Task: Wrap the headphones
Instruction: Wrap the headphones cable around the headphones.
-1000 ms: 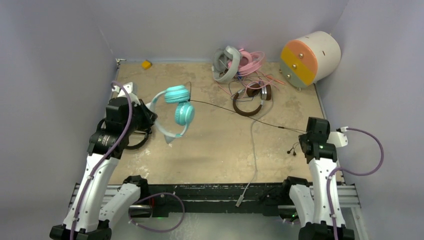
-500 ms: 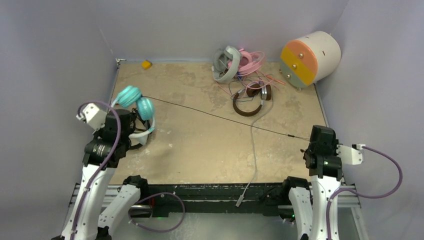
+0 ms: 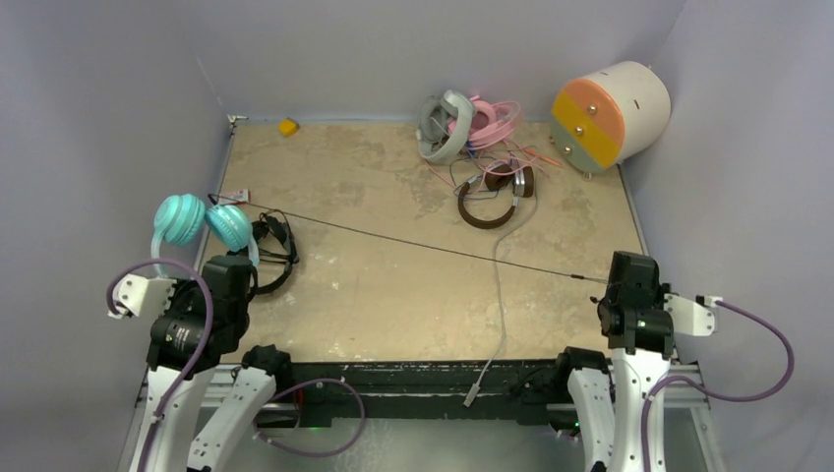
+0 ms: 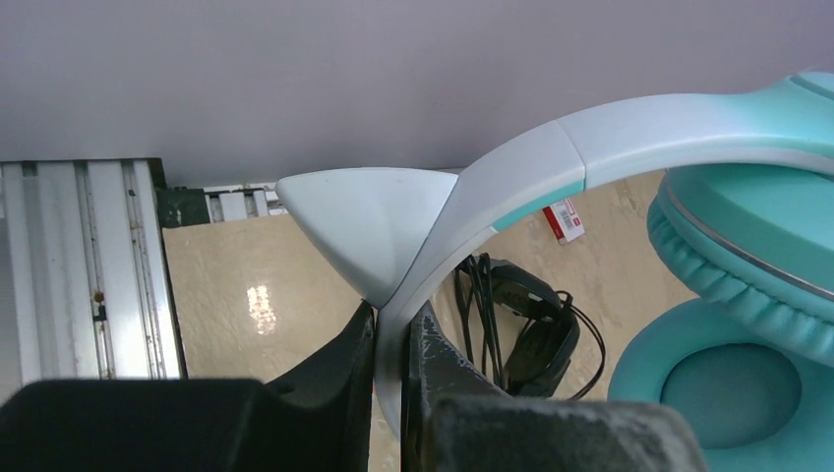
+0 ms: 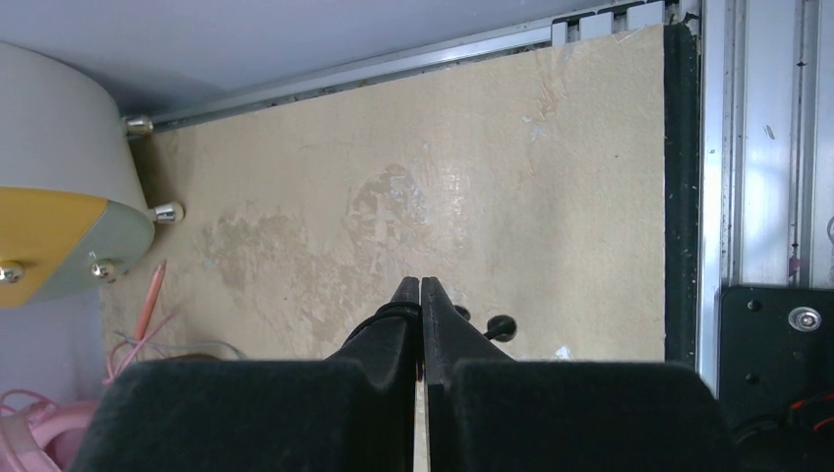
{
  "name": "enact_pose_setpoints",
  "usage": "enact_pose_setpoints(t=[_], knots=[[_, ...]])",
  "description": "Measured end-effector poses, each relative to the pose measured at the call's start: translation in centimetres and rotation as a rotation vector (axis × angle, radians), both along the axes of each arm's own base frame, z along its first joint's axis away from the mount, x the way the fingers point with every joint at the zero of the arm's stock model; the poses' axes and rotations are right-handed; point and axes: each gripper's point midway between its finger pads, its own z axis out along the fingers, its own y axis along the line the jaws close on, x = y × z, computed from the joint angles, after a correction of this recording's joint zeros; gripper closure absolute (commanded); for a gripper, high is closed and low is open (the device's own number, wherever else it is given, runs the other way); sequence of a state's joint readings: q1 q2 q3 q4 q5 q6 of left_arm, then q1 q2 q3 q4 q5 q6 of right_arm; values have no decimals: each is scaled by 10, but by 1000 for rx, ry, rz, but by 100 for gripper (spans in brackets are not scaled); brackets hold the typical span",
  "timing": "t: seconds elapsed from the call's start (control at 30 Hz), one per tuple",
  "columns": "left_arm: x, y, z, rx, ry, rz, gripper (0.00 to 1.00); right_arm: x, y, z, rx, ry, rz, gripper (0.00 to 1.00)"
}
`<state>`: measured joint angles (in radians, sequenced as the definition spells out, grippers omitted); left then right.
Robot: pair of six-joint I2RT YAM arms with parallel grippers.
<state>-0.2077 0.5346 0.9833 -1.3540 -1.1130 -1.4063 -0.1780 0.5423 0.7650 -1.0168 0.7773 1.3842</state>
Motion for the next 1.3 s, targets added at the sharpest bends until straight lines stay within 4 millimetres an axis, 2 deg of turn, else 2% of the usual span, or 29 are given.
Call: enact_pose_setpoints(t=[0.17, 0.23, 0.3, 0.33, 0.4, 0.5, 0.63, 0.73, 0.83, 1.0, 1.1, 1.17, 1.2, 1.3], knots=[[-5, 4, 4, 63, -9, -3, 100, -4, -2, 1, -8, 5, -15, 100], [1, 0, 8, 103, 10, -57, 100, -2, -2, 2, -14, 9, -3, 100], [17, -10, 13, 144, 49, -149, 100, 4, 0, 3, -21, 12, 35, 100], [28, -18, 13, 159, 78, -215, 100, 9, 1, 5, -24, 14, 70, 100], [55, -47, 6, 153, 137, -417, 100, 27, 7, 9, -33, 8, 169, 100], [92, -105, -8, 143, 236, -780, 100, 58, 21, 15, -41, 0, 354, 100], [121, -162, -28, 125, 379, -1098, 100, 98, 48, 17, -39, 0, 633, 100], [129, -188, -45, 97, 461, -1239, 100, 119, 70, 16, -41, -13, 826, 100], [126, -206, -55, 57, 493, -1352, 100, 132, 95, 15, -34, -55, 1012, 100], [119, -235, -55, -21, 469, -1508, 100, 139, 137, 27, -40, -178, 1282, 88], [122, -250, -55, -69, 464, -1566, 100, 139, 160, 41, -56, -270, 1429, 85], [126, -260, -60, -114, 475, -1590, 100, 137, 174, 49, -66, -315, 1511, 77], [128, -265, -64, -143, 486, -1596, 100, 136, 180, 51, -70, -329, 1551, 67], [133, -274, -78, -226, 532, -1588, 100, 133, 201, 50, -64, -343, 1659, 26]])
